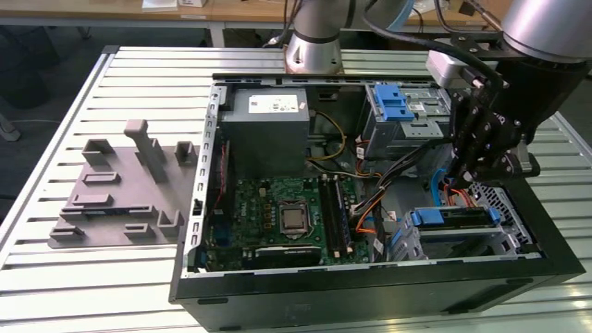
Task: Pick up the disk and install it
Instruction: 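Insert the second disk wire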
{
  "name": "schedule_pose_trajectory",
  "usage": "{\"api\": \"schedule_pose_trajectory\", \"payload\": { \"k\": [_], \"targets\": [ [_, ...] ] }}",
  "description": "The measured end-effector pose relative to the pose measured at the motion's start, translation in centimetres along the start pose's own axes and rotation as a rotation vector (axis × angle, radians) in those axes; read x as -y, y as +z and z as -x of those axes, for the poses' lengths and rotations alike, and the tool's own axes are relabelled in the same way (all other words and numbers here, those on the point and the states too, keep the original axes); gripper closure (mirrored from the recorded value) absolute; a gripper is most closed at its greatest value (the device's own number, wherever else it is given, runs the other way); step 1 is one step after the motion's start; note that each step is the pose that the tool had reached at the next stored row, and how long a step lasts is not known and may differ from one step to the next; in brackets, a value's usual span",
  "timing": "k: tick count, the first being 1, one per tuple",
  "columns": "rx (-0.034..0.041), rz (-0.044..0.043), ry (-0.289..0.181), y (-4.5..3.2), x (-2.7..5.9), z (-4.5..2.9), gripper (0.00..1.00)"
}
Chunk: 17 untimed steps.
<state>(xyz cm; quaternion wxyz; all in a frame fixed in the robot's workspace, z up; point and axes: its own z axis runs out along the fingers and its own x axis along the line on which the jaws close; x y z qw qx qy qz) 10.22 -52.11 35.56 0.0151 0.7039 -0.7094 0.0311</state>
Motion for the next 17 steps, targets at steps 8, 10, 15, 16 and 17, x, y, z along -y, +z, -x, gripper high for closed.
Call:
{"api": "schedule_pose_trajectory", "payload": {
  "k": [8,10,15,16,17],
  "targets": [
    [0.0028,0.0009,-0.001,0.39,0.06,-0.03,0.84],
    [0.0076,-0.001,-0.002,0.46,0.01,-0.24,0.84],
    [0.0131,-0.014,-0.007,0.71,-0.19,-0.73,0.84],
    [0.0176,-0.0146,-0.008,0.77,-0.32,-0.76,0.84],
    [0.0238,-0.0148,-0.008,0.83,-0.42,-0.81,0.84]
  ]
}}
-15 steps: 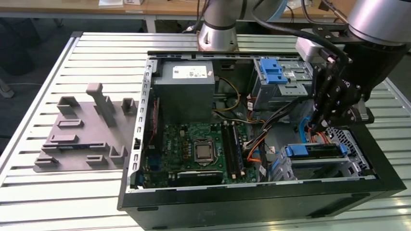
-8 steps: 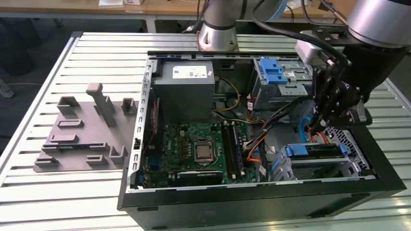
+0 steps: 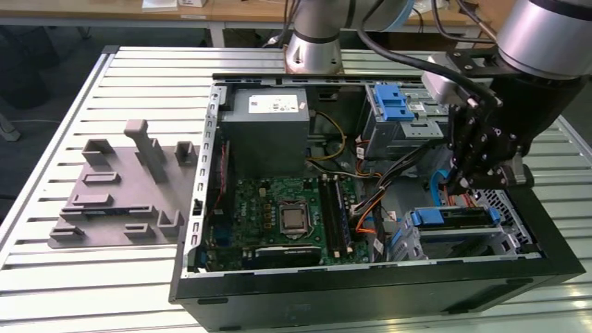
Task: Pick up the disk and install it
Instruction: 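Insert the second disk wire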
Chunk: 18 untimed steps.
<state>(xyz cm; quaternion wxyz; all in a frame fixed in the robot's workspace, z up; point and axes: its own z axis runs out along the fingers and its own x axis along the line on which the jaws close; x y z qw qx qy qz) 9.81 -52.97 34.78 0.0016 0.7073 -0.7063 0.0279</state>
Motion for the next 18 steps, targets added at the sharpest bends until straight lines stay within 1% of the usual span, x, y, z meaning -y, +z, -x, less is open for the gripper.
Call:
{"api": "schedule_pose_trajectory", "payload": {
  "k": [1,3,6,7,10,13,18],
  "targets": [
    [0.0064,-0.0001,-0.001,0.06,-0.04,-0.1,0.84],
    [0.0163,-0.0001,-0.001,0.19,-0.07,-0.38,0.84],
    [0.0277,-0.0003,-0.002,0.37,-0.09,-0.85,0.84],
    [0.0304,-0.0003,-0.002,0.42,-0.09,-1.04,0.84],
    [0.0359,-0.0004,-0.002,0.55,-0.09,-1.55,0.84],
    [0.0398,-0.0005,-0.002,0.67,-0.1,-1.8,0.84],
    [0.0412,-0.0005,-0.002,0.84,-0.11,-2.24,0.84]
  ]
}}
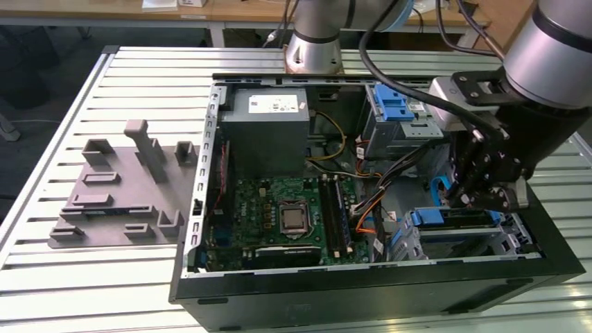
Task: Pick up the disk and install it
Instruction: 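Insert the second disk wire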
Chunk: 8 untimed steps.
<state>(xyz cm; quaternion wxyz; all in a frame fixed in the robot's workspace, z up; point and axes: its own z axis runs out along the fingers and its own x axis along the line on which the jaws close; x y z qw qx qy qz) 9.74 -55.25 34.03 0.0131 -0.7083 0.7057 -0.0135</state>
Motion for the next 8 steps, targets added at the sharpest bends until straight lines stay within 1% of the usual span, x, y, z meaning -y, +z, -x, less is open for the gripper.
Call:
{"api": "schedule_pose_trajectory", "payload": {
  "k": [8],
  "targets": [
    [0.0,0.0,0.0,0.23,0.09,-0.12,0.84]
  ]
}}
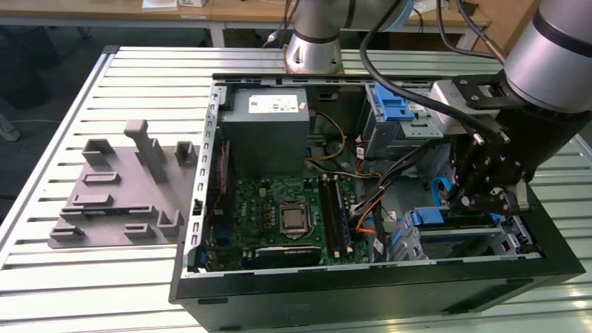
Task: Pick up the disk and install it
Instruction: 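Insert the second disk wire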
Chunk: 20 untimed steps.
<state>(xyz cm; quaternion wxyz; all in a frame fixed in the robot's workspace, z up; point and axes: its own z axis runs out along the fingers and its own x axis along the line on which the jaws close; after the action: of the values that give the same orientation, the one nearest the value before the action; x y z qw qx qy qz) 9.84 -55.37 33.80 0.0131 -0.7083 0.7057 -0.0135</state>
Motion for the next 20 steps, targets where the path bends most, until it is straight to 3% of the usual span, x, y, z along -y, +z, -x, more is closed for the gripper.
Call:
{"api": "schedule_pose_trajectory", "payload": {
  "k": [15,20],
  "targets": [
    [0.0001,0.0,0.0,0.36,0.26,-0.38,0.84],
    [0.0032,0.0,0.0,0.47,0.38,-0.4,0.84]
  ]
}}
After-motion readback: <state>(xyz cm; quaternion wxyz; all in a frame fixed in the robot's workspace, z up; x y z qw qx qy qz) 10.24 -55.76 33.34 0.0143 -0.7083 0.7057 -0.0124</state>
